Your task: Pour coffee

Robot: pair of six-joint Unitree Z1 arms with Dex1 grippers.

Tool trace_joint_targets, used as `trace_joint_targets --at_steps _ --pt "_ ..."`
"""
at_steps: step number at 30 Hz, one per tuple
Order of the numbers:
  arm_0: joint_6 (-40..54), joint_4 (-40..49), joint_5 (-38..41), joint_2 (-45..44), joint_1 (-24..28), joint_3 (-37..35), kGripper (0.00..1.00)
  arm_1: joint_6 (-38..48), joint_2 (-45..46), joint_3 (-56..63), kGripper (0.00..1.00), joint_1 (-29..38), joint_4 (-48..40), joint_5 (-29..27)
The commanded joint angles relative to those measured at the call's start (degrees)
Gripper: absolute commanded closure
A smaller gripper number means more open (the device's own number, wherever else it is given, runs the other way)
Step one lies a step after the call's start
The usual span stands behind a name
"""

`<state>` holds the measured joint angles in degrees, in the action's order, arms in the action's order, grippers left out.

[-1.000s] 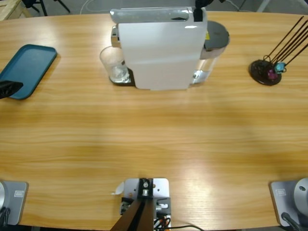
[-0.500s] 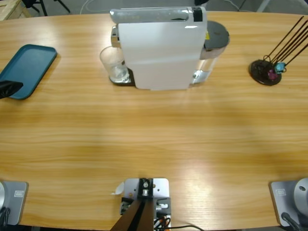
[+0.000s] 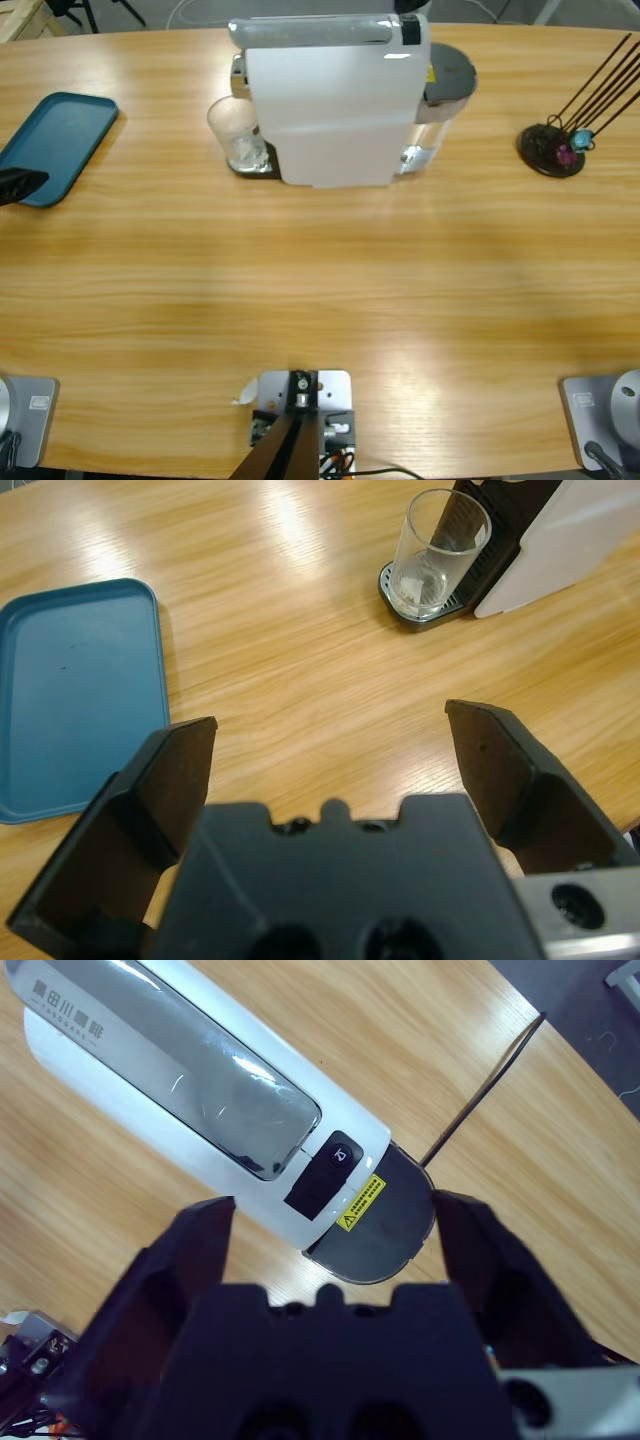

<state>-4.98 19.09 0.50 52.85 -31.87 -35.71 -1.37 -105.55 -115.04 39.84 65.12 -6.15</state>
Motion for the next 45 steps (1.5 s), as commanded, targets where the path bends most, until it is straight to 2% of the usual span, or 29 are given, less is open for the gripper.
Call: trace_joint_targets --at_steps 1,9,45 --pt "-0.65 -0.63 -0.07 -1.77 0.50 2.05 0.000 -1.15 -3.63 -2.82 1.000 -0.64 1.80 -3.27" --pt "-0.65 -0.72 -0.15 -1.31 0.50 2.05 0.000 -2.24 -7.89 -7.18 1.000 -0.73 4.33 -5.98" --pt "-0.65 -0.72 -0.31 -1.44 0.50 2.05 0.000 1.54 -9.34 -3.02 1.000 2.52 2.64 -3.54"
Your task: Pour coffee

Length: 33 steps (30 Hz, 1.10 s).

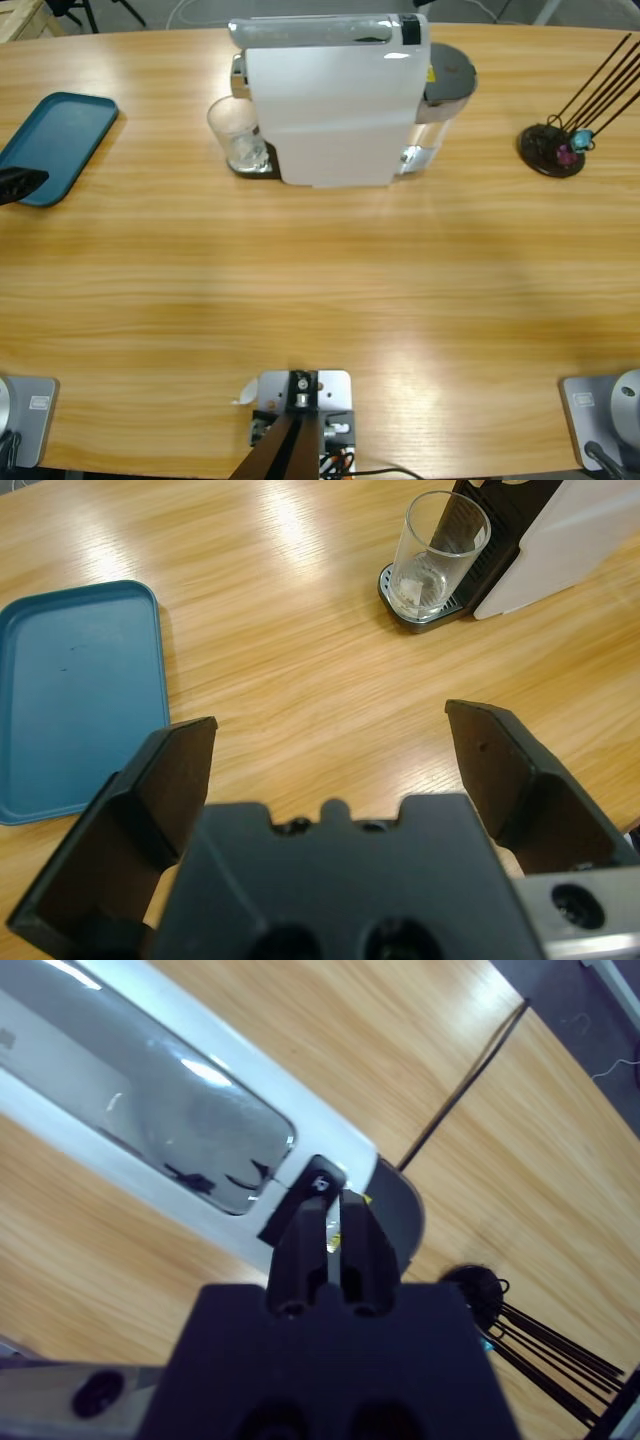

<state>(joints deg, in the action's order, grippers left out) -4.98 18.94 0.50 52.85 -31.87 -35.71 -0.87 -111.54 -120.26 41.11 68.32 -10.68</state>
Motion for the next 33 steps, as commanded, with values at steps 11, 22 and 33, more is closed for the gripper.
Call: trace_joint_targets --at_steps 11,22,33 --pt "-0.65 -0.57 -0.26 -1.43 0.50 2.05 0.000 0.78 -3.13 1.78 1.000 1.26 -0.54 0.66" --pt "-0.65 -0.57 -0.24 -1.52 0.50 2.05 0.000 0.57 -4.04 1.71 1.000 0.87 -0.82 0.58" --pt "-0.65 -0.57 -0.24 -1.50 0.50 2.05 0.000 0.07 -4.48 1.43 1.000 -0.15 -0.82 0.58"
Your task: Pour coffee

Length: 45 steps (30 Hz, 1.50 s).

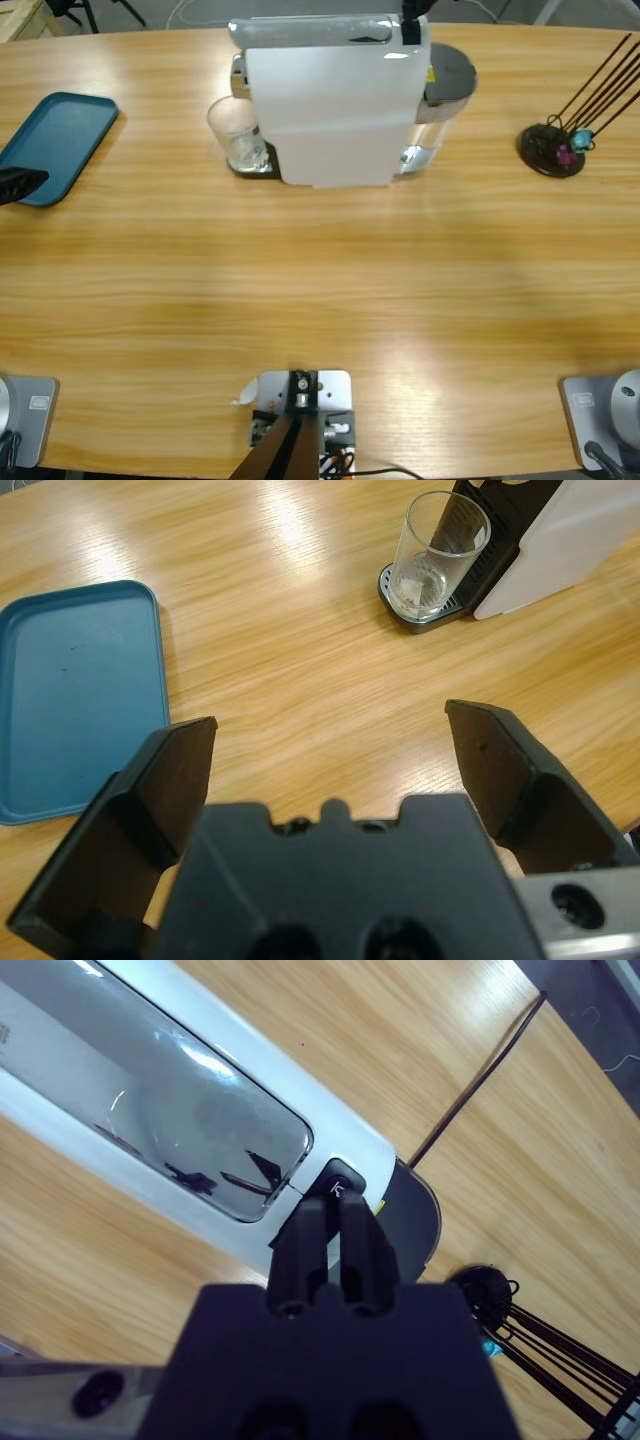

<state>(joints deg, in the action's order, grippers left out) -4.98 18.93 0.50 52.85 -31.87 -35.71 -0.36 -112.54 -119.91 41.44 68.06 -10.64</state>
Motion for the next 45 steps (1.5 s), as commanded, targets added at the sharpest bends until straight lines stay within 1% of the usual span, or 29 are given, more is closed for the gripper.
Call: trace_joint_targets --at_steps 1,9,14,19,32,36,45 --pt "-0.65 -0.56 -0.24 -1.50 0.50 2.05 0.000 -0.43 -3.64 1.15 1.000 -0.48 -0.61 0.54" --pt "-0.65 -0.56 -0.29 -1.52 0.50 2.05 0.000 -0.13 -3.81 4.65 1.000 -0.48 -3.14 0.90" --pt "-0.65 -0.56 -0.29 -1.43 0.50 2.05 0.000 0.40 -0.97 10.14 1.000 -0.48 -5.96 0.90" --pt "-0.65 -0.56 -0.24 -1.43 0.50 2.05 0.000 0.40 1.51 11.63 1.000 -0.48 -6.22 0.54" --pt "-0.65 -0.49 -0.15 -1.80 0.50 2.05 0.000 0.62 0.74 12.03 1.000 -0.48 -6.48 1.06" --pt "-0.65 -0.53 -0.15 -1.87 0.50 2.12 0.000 0.68 0.39 14.65 1.000 -0.24 -8.47 2.28" --pt "-0.65 -0.56 -0.15 -1.64 0.50 2.05 0.000 2.12 1.04 18.75 1.000 0.64 -11.28 2.47"
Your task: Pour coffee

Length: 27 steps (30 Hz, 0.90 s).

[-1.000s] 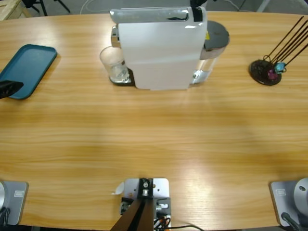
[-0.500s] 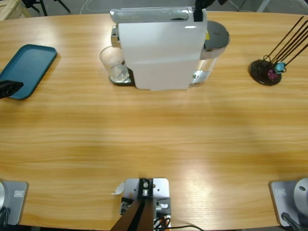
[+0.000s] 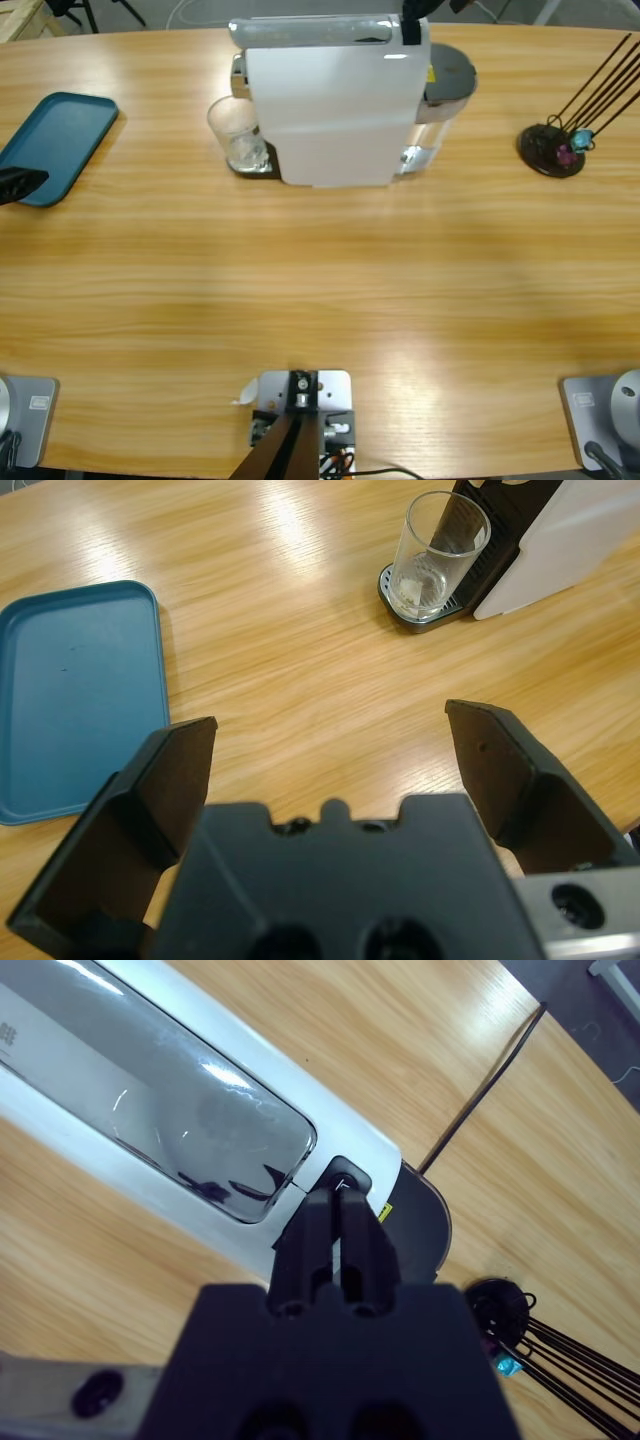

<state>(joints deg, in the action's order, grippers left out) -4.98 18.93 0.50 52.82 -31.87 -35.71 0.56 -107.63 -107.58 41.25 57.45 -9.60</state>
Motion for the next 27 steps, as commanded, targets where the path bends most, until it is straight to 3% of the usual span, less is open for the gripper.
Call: trace_joint_targets --at_steps 1,7,10,11,12,17,27 --pt "-0.65 -0.56 -0.15 -1.58 0.50 2.05 0.000 1.20 -3.81 6.41 1.000 0.84 -0.67 1.41" --pt "-0.65 -0.56 -0.15 -1.40 0.50 2.05 0.000 0.52 -3.80 2.23 1.000 0.84 1.48 1.43" --pt "-0.65 -0.56 -0.15 -1.30 0.50 2.05 0.000 -2.81 -3.11 -7.42 0.978 0.76 4.41 2.87" --pt "-0.65 -0.58 -0.15 -1.31 0.50 2.05 0.000 -3.00 -3.08 -10.85 0.416 0.76 5.68 2.87" --pt "-0.65 -0.61 -0.15 -1.37 0.50 2.05 0.000 -3.16 -2.85 -13.96 0.036 0.76 6.66 2.84" --pt "-0.65 -0.65 -0.07 -1.68 0.50 2.12 0.000 -3.28 -4.45 -24.93 0.000 0.67 12.60 2.06" --pt "-0.65 -0.65 -0.07 -1.75 0.50 2.13 0.000 -3.02 -4.61 -25.53 0.071 0.67 14.54 1.64"
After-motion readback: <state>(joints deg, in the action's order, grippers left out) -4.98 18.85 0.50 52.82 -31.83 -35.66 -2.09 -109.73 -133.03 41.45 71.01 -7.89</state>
